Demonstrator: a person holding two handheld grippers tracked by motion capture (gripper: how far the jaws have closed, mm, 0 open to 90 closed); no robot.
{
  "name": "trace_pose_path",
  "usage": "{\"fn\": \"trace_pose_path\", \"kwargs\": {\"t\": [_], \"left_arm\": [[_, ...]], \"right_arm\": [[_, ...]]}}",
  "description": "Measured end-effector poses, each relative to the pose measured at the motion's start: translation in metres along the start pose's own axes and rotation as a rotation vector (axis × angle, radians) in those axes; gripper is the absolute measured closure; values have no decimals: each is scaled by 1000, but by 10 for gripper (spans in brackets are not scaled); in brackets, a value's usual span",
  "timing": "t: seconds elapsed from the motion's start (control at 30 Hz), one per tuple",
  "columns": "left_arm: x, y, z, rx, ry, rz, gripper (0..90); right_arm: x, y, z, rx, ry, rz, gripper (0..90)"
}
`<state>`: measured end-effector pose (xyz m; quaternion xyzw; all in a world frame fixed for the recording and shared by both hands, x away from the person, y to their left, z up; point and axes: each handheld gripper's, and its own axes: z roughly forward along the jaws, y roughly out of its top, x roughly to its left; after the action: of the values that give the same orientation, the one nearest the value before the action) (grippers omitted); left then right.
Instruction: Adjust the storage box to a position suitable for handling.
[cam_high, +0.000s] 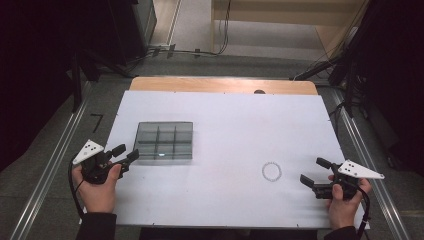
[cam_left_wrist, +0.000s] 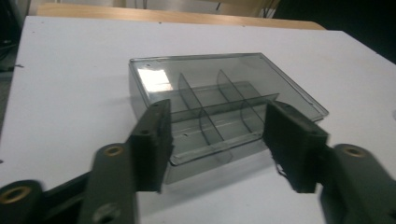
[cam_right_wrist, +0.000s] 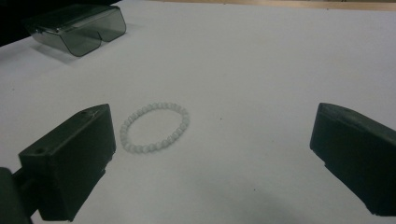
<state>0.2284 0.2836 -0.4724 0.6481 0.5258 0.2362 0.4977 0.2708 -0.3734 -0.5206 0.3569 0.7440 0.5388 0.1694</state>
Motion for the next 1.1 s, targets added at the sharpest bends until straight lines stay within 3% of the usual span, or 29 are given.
{"fn": "trace_pose_path", "kwargs": {"t": [0.27, 0.5, 0.9, 1.1], "left_arm": [[9, 25, 11, 54, -16, 3, 722], [19, 41, 21, 105, -50, 0, 876], [37, 59, 41, 177, -47, -42, 900], [44, 67, 53, 216, -17, -19, 900]], "right_arm": [[0, 0, 0, 1, 0, -3, 0], [0, 0, 1, 2, 0, -6, 0], [0, 0, 1, 6, 2, -7, 0], [0, 0, 1, 2, 4, -5, 0]]}}
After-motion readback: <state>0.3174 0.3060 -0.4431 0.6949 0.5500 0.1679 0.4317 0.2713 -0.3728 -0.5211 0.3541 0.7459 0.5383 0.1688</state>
